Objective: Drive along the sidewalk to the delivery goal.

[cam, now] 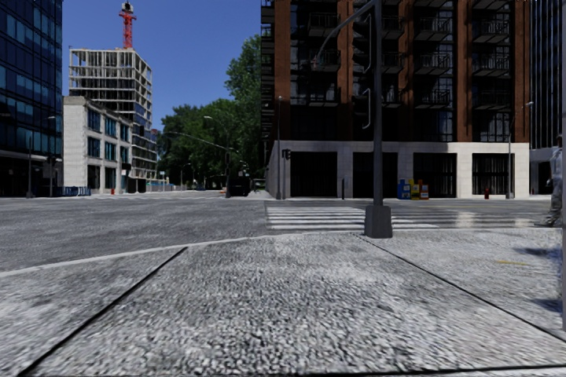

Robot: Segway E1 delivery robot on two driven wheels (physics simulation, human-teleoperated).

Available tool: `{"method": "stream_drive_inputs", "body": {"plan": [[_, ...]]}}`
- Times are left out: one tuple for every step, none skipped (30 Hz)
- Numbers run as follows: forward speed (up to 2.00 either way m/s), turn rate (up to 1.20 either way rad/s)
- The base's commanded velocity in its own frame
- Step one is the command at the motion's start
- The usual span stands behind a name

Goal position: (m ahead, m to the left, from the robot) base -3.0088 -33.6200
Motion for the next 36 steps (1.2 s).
{"method": "stream_drive_inputs", "body": {"plan": [[2.0,-0.47],[2.0,-0.5],[2.0,-0.5],[2.0,-0.5],[2.0,-0.51],[2.0,-0.51],[2.0,-0.51],[2.0,-0.51],[2.0,-0.51],[2.0,-0.29],[1.96,-0.16],[1.92,-0.08],[1.92,-0.08],[1.91,-0.05],[1.91,-0.05],[1.91,-0.21],[1.91,-0.21],[1.89,-0.66],[1.84,-0.77],[1.81,-0.8],[1.81,-0.8],[1.81,-0.81],[1.81,-0.81],[1.81,-0.81],[1.81,-0.81],[1.81,-0.81],[1.81,-0.81],[1.81,-0.81],[1.81,-0.81],[1.81,-0.81],[1.81,-0.81],[1.81,-0.81],[1.81,-0.81],[1.81,-0.81],[1.81,-0.81],[1.81,-0.81]]}}
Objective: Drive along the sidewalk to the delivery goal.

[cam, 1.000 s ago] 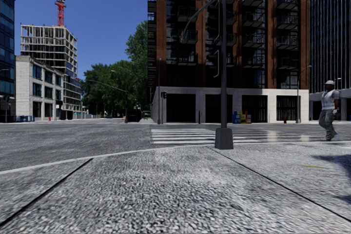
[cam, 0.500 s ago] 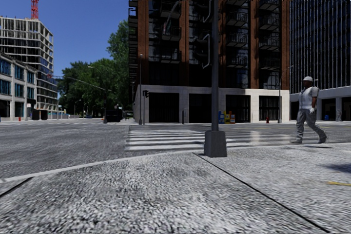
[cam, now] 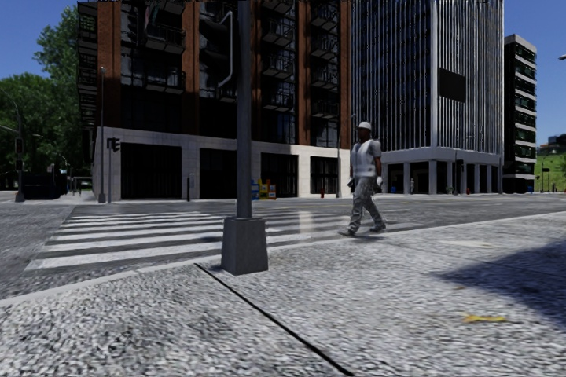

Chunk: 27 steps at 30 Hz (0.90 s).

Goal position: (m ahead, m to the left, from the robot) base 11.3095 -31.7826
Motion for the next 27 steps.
{"method": "stream_drive_inputs", "body": {"plan": [[1.81,-0.81],[1.81,-0.81],[1.81,-0.81],[1.81,-0.81],[1.81,-0.81],[1.81,-0.81],[1.81,-0.81],[1.82,-0.81],[1.83,-0.81],[1.83,-0.81],[1.86,-0.81],[1.92,-0.81],[2.0,-0.81],[2.0,-0.81],[2.0,-0.81],[2.0,-0.81],[2.0,-0.81],[2.0,-0.81],[2.0,-0.81],[2.0,-0.81],[2.0,-0.81],[2.0,-0.81],[2.0,-0.81],[2.0,-0.81],[2.0,-0.81],[2.0,-0.81],[2.0,-0.81]]}}
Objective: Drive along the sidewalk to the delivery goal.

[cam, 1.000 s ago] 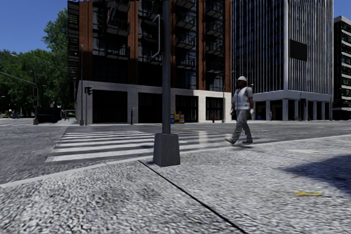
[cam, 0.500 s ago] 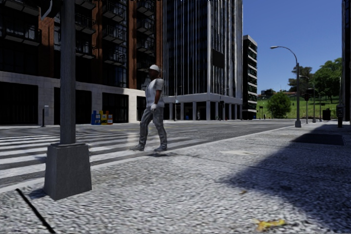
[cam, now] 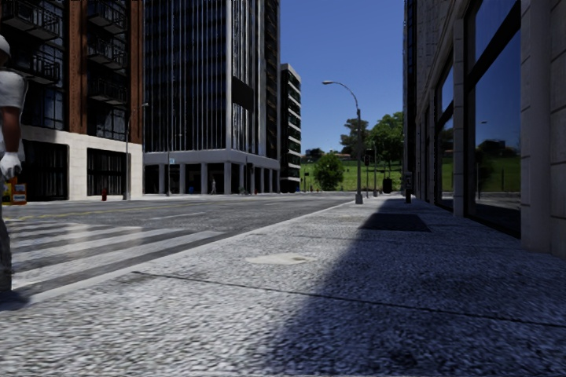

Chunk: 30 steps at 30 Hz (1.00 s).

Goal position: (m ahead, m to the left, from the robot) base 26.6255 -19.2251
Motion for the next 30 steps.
{"method": "stream_drive_inputs", "body": {"plan": [[2.0,-0.81],[2.0,-0.81],[2.0,-0.81],[2.0,-0.81],[2.0,-0.81],[2.0,-0.71],[2.0,-0.22],[2.0,0.0],[2.0,0.0],[2.0,0.0],[2.0,0.0],[2.0,0.0],[2.0,0.0],[2.0,0.0],[2.0,0.0],[2.0,0.0],[2.0,0.0],[2.0,0.0],[2.0,0.0],[2.0,0.0],[2.0,0.0],[2.0,0.0],[2.0,0.0],[2.0,0.0],[2.0,0.0],[2.0,0.0],[2.0,0.0],[2.0,0.0],[2.0,0.0],[2.0,0.0]]}}
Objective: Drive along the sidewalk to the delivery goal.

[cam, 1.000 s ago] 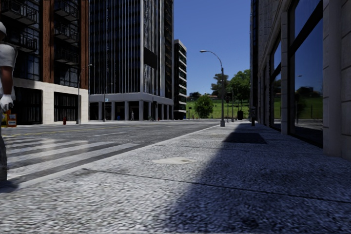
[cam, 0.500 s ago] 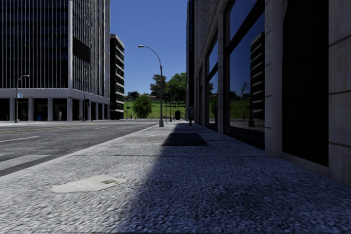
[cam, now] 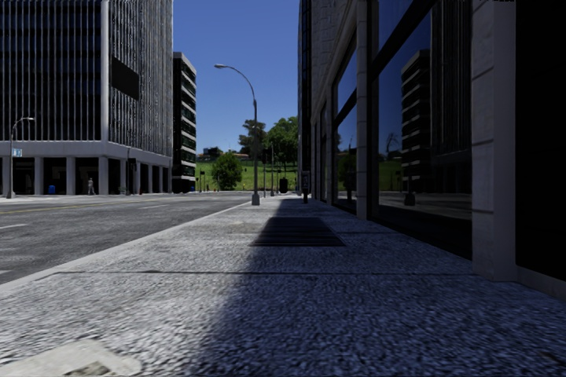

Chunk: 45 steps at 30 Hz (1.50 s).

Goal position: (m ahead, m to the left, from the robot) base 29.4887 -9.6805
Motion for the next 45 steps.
{"method": "stream_drive_inputs", "body": {"plan": [[2.0,0.0],[2.0,0.0],[2.0,0.0],[2.0,0.0],[2.0,0.0],[2.0,0.0],[2.0,0.0],[2.0,0.0],[2.0,0.0],[2.0,0.0],[2.0,0.0],[2.0,0.0],[2.0,0.0],[2.0,0.0],[2.0,0.0],[2.0,0.0],[2.0,0.0],[2.0,0.0],[2.0,0.0],[2.0,0.0],[2.0,0.0],[2.0,0.0],[2.0,0.0],[2.0,0.0],[2.0,0.0],[2.0,0.0],[2.0,0.0],[2.0,0.0],[2.0,0.0],[2.0,0.0],[2.0,0.0],[2.0,0.0],[2.0,0.0],[2.0,0.0],[2.0,0.1],[2.0,0.1],[2.0,0.19],[2.0,0.23],[2.0,0.24],[2.0,0.24],[2.0,0.24],[2.0,0.13],[2.0,0.0],[2.0,0.0],[2.0,0.0]]}}
